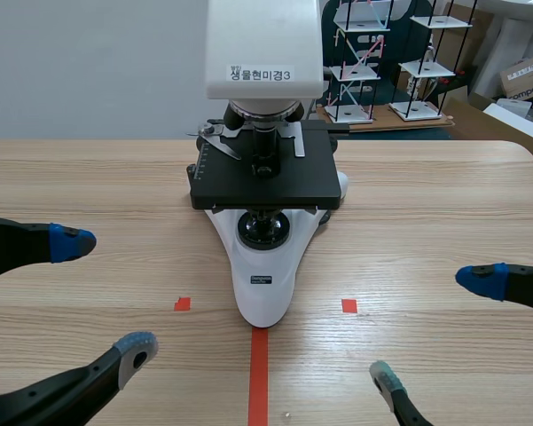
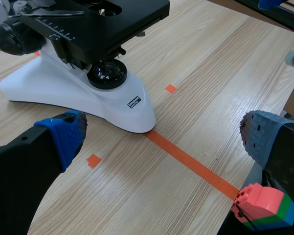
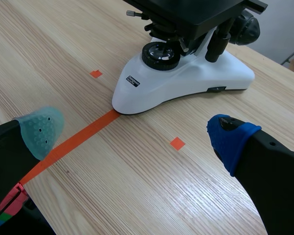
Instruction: Point at the eyepiece
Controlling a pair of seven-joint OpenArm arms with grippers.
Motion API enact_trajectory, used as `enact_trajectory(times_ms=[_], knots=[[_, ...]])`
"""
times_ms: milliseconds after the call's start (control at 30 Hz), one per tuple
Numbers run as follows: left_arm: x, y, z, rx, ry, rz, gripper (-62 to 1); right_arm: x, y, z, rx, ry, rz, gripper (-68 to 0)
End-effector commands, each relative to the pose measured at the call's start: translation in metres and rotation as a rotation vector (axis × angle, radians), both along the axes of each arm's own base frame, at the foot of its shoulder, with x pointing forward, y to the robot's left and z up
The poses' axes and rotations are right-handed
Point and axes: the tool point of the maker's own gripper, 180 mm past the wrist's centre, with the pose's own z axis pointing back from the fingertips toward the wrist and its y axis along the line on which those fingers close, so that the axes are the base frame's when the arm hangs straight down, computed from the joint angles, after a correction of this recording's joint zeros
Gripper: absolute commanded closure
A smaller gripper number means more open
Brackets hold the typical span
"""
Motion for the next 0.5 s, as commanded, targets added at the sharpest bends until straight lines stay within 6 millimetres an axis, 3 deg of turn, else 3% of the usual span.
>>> enact_trajectory(times_ms=[0, 100, 300, 467], knots=[[0.000, -0.001, 0.006, -0.019, -0.013, -0.003, -62.3, 0.003, 0.000, 0.007, 0.016, -0.024, 0.002, -65.1], [0.000, -0.001, 0.006, -0.019, -0.013, -0.003, -62.3, 0.010, -0.006, 0.013, 0.022, -0.045, -0.021, -61.1], [0.000, -0.001, 0.006, -0.019, -0.013, -0.003, -62.3, 0.028, -0.023, 0.028, 0.006, -0.116, -0.066, -29.5], [0.000, -0.001, 0.006, -0.019, -0.013, -0.003, -62.3, 0.043, -0.036, 0.041, -0.026, -0.189, -0.089, -11.8]])
